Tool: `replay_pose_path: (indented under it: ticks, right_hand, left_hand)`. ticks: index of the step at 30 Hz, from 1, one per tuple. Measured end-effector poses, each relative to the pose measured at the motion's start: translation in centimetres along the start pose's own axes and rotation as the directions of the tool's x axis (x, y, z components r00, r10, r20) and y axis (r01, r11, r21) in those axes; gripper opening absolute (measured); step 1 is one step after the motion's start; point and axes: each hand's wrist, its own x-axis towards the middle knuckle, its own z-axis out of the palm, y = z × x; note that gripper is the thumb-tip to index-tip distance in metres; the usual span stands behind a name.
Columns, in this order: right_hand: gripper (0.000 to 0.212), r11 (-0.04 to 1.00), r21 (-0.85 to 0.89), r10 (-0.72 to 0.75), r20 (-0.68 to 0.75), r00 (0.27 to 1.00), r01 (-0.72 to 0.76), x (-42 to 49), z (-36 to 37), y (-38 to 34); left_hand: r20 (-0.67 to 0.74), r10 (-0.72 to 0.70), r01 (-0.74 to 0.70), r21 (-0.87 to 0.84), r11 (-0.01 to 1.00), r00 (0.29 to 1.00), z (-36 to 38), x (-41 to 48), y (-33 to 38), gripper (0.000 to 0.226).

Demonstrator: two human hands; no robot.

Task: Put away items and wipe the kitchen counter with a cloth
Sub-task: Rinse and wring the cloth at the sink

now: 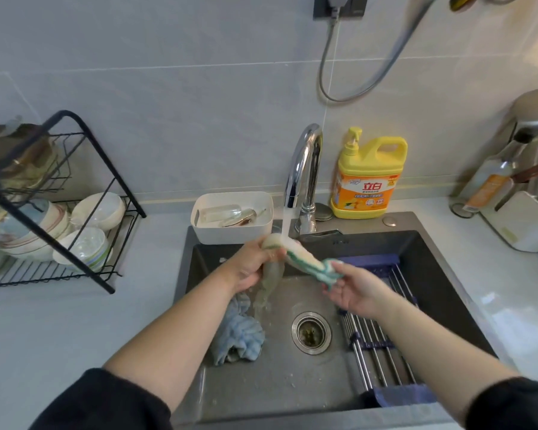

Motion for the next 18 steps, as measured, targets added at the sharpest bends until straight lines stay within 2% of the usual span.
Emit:
replay_pose_path:
  ticks: [2,4,6,8,9,11,12,14,16,18]
  right_hand:
    - [0.027,0.995,-0.052,0.078,-0.027,0.997,-0.079,2.0,0.4,1.7]
    - [0.037,0.996,-0.046,0.069,-0.083,0.994,-0.073,3.9,0.8,2.6]
    - [0.048,0.996,-0.042,0.072,-0.069,0.995,-0.075,5.0,1.3,3.2]
    - [0.063,0.994,-0.005,0.105,0.059,0.993,-0.105,5.7,2.1,3.5]
    - [0.068,0.987,0.067,0.131,0.17,0.977,-0.144,5.9,2.7,3.7]
    - [0.075,0.951,0.2,0.142,0.398,0.906,-0.237,6.0,3.8,3.7]
    - [0.078,0.946,0.206,0.13,0.469,0.873,-0.251,6.1,4.2,3.7]
    - [0.087,0.952,0.17,0.123,0.553,0.824,-0.256,6.0,4.2,3.8]
    - [0.091,0.962,0.094,0.151,0.602,0.784,-0.257,5.9,3.7,3.9]
    - [0.091,0.98,-0.052,0.181,0.637,0.749,-0.193,5.6,3.2,3.6]
  left_hand:
    - [-0.02,-0.001,0.001,0.017,1.0,1.0,1.1,0.2,0.5,0.047]
    - [-0.034,-0.002,0.002,0.013,1.0,0.999,1.9,0.6,1.0,0.046]
    - [-0.009,-0.009,0.009,-0.061,0.998,1.0,2.1,1.1,1.4,0.041]
    - [-0.021,-0.037,0.033,-0.144,0.989,0.999,2.2,1.4,1.8,0.039]
    - [-0.035,-0.06,0.053,-0.188,0.981,0.998,2.1,1.8,1.8,0.042]
    - [-0.041,-0.095,0.083,-0.231,0.969,0.995,2.3,2.1,1.9,0.045]
    - [-0.035,-0.111,0.101,-0.214,0.972,0.993,2.2,2.2,1.9,0.039]
    - [-0.057,-0.145,0.137,-0.124,0.983,0.988,2.1,2.3,1.9,0.021]
    - [-0.074,-0.135,0.135,0.0,0.991,0.988,1.6,2.6,1.9,0.021]
    - [-0.11,-0.105,0.113,0.069,0.991,0.988,1.4,2.8,1.8,0.02]
